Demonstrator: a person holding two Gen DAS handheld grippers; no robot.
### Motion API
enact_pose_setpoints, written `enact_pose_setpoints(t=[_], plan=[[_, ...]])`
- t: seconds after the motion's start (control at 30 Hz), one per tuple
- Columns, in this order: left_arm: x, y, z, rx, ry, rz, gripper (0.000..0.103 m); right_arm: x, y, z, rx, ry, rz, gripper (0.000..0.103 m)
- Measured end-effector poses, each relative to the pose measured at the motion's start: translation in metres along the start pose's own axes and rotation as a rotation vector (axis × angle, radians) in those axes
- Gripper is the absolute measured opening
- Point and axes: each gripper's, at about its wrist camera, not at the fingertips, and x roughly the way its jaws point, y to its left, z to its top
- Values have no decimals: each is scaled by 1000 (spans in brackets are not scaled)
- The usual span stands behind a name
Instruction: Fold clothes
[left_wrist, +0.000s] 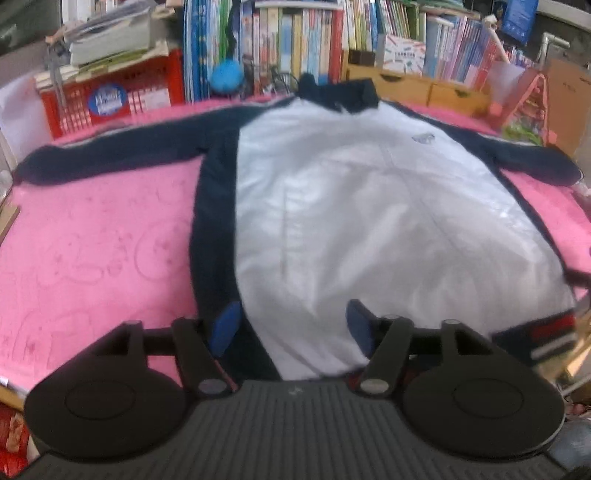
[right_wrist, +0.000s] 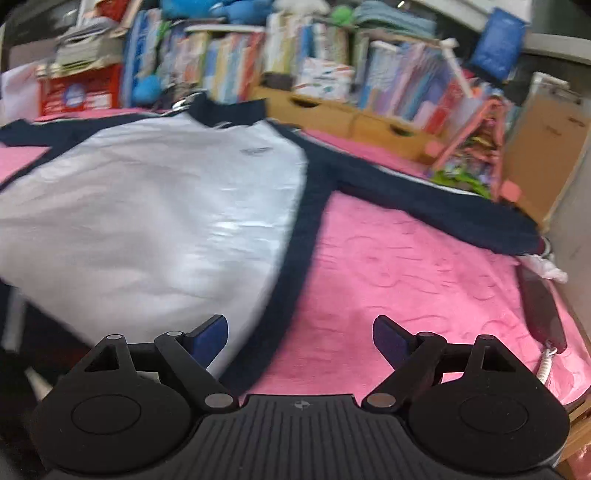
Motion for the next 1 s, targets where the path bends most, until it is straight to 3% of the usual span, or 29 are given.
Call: enact_pose_setpoints(t=[0.1, 0.2, 0.43, 1.0], plan=[[-1, -15, -13, -21, 49, 35, 74, -14, 26, 6, 0, 30, 100, 87], [2, -26, -28, -32, 104, 11, 75, -16, 50, 3, -13, 70, 140, 87], [-2, -35, -39, -18, 130, 21, 75, -18, 70, -11, 18, 138, 140, 87], [-3, -42, -44, -10, 141, 25, 75, -20, 67, -22, 49, 144, 132, 88]])
